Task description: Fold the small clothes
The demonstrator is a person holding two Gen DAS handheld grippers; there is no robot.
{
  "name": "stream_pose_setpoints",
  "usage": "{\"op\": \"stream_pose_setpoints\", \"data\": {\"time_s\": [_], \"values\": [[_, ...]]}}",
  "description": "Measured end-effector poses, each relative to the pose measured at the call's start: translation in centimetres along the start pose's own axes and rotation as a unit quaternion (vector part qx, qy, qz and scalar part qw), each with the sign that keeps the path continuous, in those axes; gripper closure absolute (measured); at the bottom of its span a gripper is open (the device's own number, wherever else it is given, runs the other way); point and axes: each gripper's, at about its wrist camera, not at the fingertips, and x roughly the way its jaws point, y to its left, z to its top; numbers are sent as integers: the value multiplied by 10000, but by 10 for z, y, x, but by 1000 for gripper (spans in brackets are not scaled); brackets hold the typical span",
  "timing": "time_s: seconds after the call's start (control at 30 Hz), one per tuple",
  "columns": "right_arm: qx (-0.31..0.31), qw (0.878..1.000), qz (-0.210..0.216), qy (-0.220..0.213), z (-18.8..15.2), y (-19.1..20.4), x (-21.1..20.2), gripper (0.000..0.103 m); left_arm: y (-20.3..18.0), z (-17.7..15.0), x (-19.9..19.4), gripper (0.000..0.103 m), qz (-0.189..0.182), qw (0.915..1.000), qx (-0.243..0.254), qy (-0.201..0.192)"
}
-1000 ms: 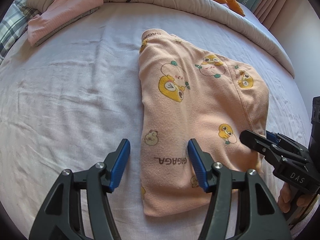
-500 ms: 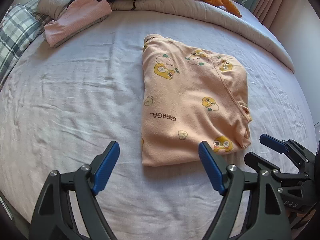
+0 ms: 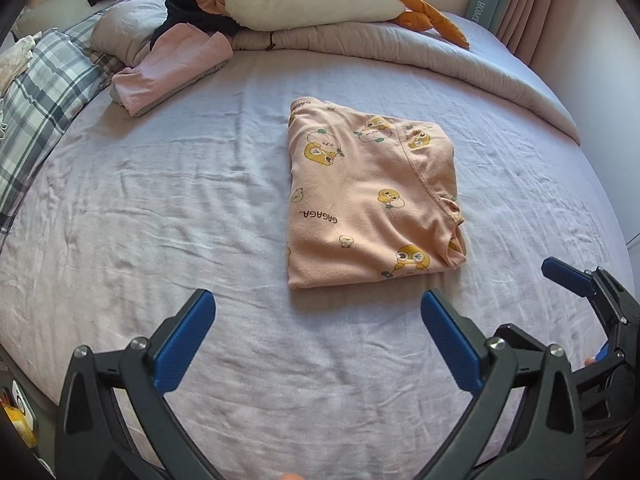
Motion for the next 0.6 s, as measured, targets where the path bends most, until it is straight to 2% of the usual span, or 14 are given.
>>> {"op": "stream_pose_setpoints", "data": {"time_s": [0.13,0.27,0.33,0.47,0.6], "values": [[-105,9997,-155,-172,-1,6,-12,1,-1,-2,-15,0,10,9999,-56,-98],[-165,9993,-216,-256,-2,11,-22,1,-8,-5,-31,0,659,9969,194,-376],[-157,9992,-201,-295,-2,14,-27,1,-12,-6,-35,0,811,9954,277,-428],[-139,9990,-207,-383,-1,18,-37,1,-14,-9,-46,0,592,9969,209,-483],[-188,9986,-248,-426,1,22,-45,1,-17,-9,-55,0,554,9970,151,-527]]}}
